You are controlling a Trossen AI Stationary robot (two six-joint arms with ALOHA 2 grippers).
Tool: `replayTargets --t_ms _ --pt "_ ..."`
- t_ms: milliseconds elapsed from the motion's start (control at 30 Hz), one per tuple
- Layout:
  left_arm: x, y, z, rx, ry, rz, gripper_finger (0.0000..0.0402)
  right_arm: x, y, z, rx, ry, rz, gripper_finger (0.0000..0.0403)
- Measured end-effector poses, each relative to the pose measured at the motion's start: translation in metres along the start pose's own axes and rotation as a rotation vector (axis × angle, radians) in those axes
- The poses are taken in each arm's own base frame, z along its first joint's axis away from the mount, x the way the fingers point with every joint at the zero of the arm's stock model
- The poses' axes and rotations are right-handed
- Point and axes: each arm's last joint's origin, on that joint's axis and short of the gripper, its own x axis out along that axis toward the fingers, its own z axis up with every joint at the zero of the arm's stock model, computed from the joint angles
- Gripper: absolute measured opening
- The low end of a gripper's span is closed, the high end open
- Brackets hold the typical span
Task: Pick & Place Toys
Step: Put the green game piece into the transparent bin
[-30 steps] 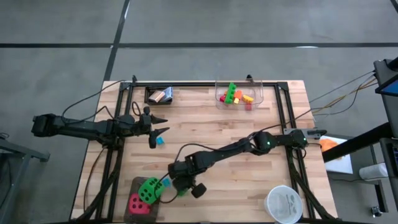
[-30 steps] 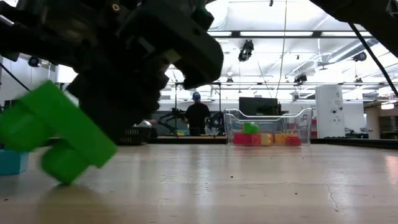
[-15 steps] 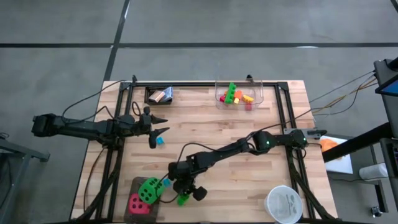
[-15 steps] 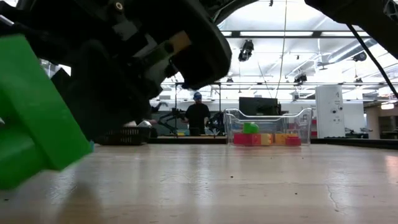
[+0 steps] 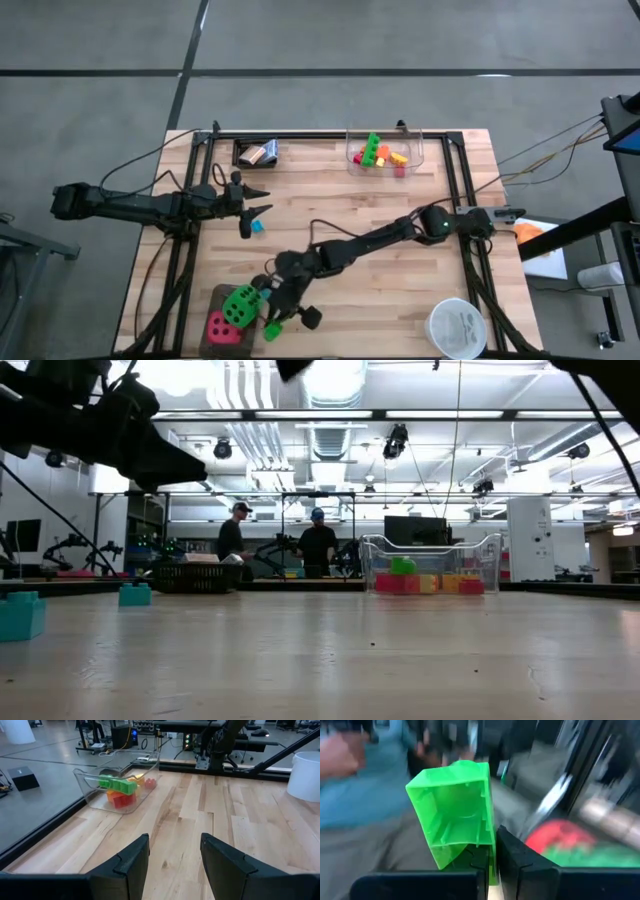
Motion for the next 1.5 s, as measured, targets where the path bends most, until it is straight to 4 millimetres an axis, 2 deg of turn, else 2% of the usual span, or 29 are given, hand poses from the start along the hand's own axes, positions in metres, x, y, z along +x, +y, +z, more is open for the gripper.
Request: replayTargets --t_ms 167,333,400,567,667,800,900,1100,1300,1500 --pt "0.0 0.0 0.0 0.0 -0.002 0.0 0.0177 -0.013 0.003 0.035 -0.12 -0.216 -0.14 0.0018" --pt "0.0 0.0 0.0 -0.001 -0.003 0.0 0.0177 -0.031 0.001 0.048 -0.222 -0.446 -0.44 0.0018" --pt "0.0 0.0 0.0 -0.001 -0.003 0.0 0.0177 -0.04 -0.001 0.046 -0.26 -0.537 -0.559 0.0018" --pt "0.0 0.0 0.0 0.0 0.001 0.0 0.0178 -0.067 -0.008 0.024 -0.309 -0.659 -0.697 0.0018" --pt "0.0 0.0 0.0 0.0 0.001 0.0 0.0177 -0.086 -0.012 0.008 -0.264 -0.616 -0.766 0.0018" --pt "0.0 0.0 0.0 0.005 0.003 0.0 0.0177 -0.115 -0.007 -0.017 -0.199 -0.519 -0.856 0.0018" --pt "0.0 0.0 0.0 0.005 0.002 0.0 0.0178 -0.137 0.007 -0.032 -0.157 -0.45 -0.912 0.0018" --pt "0.0 0.0 0.0 0.005 0.0 0.0 0.0177 -0.188 0.048 -0.056 -0.088 -0.337 -1.065 0.0018" --pt "0.0 0.0 0.0 0.005 0.0 0.0 0.0177 -0.245 0.087 -0.075 -0.037 -0.226 -1.338 0.0018" --pt "0.0 0.0 0.0 0.008 -0.001 0.0 0.0177 -0.303 0.106 -0.102 0.062 -0.109 -1.614 0.0018"
